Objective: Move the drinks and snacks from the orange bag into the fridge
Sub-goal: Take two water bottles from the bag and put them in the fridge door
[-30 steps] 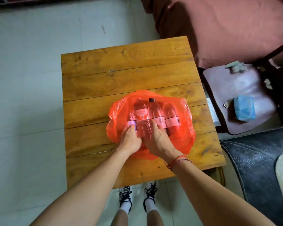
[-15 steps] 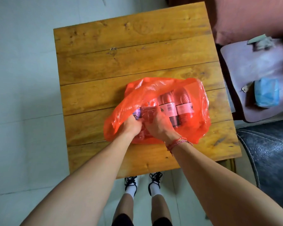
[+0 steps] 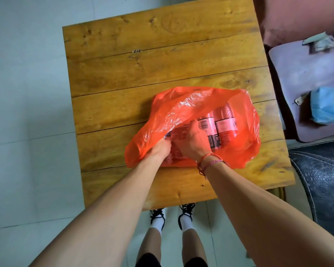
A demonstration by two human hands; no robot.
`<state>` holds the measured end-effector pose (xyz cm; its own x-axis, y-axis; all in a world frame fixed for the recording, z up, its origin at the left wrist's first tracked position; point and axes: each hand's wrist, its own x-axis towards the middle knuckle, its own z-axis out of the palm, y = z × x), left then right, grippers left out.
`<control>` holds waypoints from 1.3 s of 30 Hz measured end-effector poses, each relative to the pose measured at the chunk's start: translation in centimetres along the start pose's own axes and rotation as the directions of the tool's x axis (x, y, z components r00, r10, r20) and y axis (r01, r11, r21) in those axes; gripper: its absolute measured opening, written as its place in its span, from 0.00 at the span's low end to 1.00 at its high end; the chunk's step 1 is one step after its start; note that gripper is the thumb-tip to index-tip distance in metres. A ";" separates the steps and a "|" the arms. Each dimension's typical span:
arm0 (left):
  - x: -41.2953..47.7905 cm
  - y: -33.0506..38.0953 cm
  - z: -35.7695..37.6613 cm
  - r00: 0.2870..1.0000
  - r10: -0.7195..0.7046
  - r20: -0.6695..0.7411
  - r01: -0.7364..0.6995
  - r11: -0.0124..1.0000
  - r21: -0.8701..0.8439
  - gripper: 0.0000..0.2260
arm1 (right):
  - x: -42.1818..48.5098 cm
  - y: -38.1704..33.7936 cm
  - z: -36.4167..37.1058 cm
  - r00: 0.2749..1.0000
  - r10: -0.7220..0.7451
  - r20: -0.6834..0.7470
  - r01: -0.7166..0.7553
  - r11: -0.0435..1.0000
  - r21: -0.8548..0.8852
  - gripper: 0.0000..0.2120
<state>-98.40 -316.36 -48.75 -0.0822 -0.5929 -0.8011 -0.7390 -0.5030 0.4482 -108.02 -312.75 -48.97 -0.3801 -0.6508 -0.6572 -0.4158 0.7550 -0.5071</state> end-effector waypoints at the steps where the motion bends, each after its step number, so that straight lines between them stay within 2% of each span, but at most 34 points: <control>1: -0.1 0.0 -0.1 1.000 -0.007 0.006 0.007 1.000 0.001 0.13 | -0.6 -0.4 -0.7 0.999 0.045 0.000 -0.045 0.999 -0.005 0.27; 3: -0.5 0.1 -0.3 1.000 -0.009 0.004 0.009 1.000 -0.006 0.11 | -1.7 -0.7 -2.1 0.985 0.160 0.066 -0.160 0.987 0.002 0.13; 4: -0.7 0.2 -0.4 1.000 -0.011 -0.023 0.011 1.000 0.006 0.09 | -2.1 -0.6 -2.1 0.982 0.160 0.102 -0.154 0.986 -0.056 0.13; 5: -0.9 0.3 -0.5 0.998 -0.008 -0.058 0.010 0.999 0.036 0.07 | -3.1 -1.1 -3.0 0.977 0.171 0.127 -0.168 0.985 -0.032 0.18; 7: -1.8 1.1 -1.1 0.995 0.005 -0.104 0.007 0.994 0.109 0.06 | -3.4 -0.7 -3.6 0.978 0.169 0.123 -0.180 0.980 0.083 0.20; 9: -2.4 1.9 -1.6 0.993 0.034 -0.111 -0.019 0.991 0.134 0.08 | -3.0 -0.5 -3.7 0.983 0.150 0.109 -0.164 0.978 0.130 0.16; 11: -3.3 2.9 -1.9 0.996 0.039 -0.083 -0.029 0.992 0.126 0.11 | -3.1 -0.7 -4.5 0.993 0.088 0.075 -0.096 0.990 0.101 0.10; 14: -4.7 4.2 -2.3 0.994 0.047 -0.094 -0.035 0.992 0.123 0.05 | -4.0 -0.6 -5.9 0.995 0.058 0.077 -0.065 0.994 0.086 0.18; 16: -6.0 4.6 -2.6 0.994 0.043 -0.100 -0.028 0.988 0.154 0.09 | -5.2 -0.6 -7.1 0.997 0.052 0.061 -0.058 0.994 0.094 0.21; 20: -8.3 5.2 -3.0 0.989 0.091 -0.116 -0.066 0.976 0.206 0.14 | -7.6 -0.3 -9.6 0.996 0.041 0.074 -0.054 0.981 0.186 0.08; 21: -8.8 5.3 -3.2 0.989 0.099 -0.107 -0.075 0.975 0.209 0.16 | -8.3 -0.3 -10.4 0.996 0.045 0.075 -0.061 0.973 0.222 0.08; 24: -10.9 5.9 -3.8 0.993 0.115 -0.042 -0.108 0.984 0.144 0.21 | -10.7 0.1 -12.4 0.996 0.059 0.069 -0.079 0.937 0.340 0.13; 26: -12.4 6.3 -4.5 0.991 0.132 -0.007 -0.131 0.988 0.086 0.21 | -12.5 0.4 -13.8 0.992 0.092 0.090 -0.121 0.901 0.417 0.08; 28: -14.4 6.9 -5.4 0.989 0.146 0.029 -0.147 0.988 0.037 0.21 | -14.8 0.5 -15.2 0.987 0.112 0.119 -0.155 0.870 0.468 0.14; 33: -17.3 7.8 -7.0 0.936 0.325 0.136 -0.310 0.943 -0.122 0.40 | -19.5 0.3 -18.0 0.981 0.009 0.192 -0.118 0.815 0.567 0.16; 34: -18.0 8.1 -7.5 0.920 0.360 0.157 -0.340 0.930 -0.138 0.40 | -20.6 -0.1 -18.6 0.983 -0.028 0.182 -0.084 0.813 0.577 0.19; 36: -20.9 9.5 -8.7 0.879 0.433 0.199 -0.392 0.895 -0.214 0.30 | -21.7 -0.6 -19.5 0.982 -0.094 0.165 -0.025 0.796 0.605 0.24; 37: -22.9 10.2 -9.5 0.853 0.478 0.210 -0.422 0.868 -0.260 0.23 | -22.5 -1.2 -20.2 0.983 -0.125 0.138 0.012 0.783 0.623 0.25; 39: -25.3 11.5 -10.7 0.792 0.566 0.231 -0.485 0.812 -0.326 0.19 | -24.2 -2.5 -21.5 0.976 -0.200 0.080 0.099 0.747 0.657 0.24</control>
<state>-97.68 -313.90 -19.11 -0.6375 -0.6088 -0.4722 -0.3421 -0.3256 0.8815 -115.57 -300.59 -19.77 -0.2215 -0.7803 -0.5848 0.1944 0.5524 -0.8106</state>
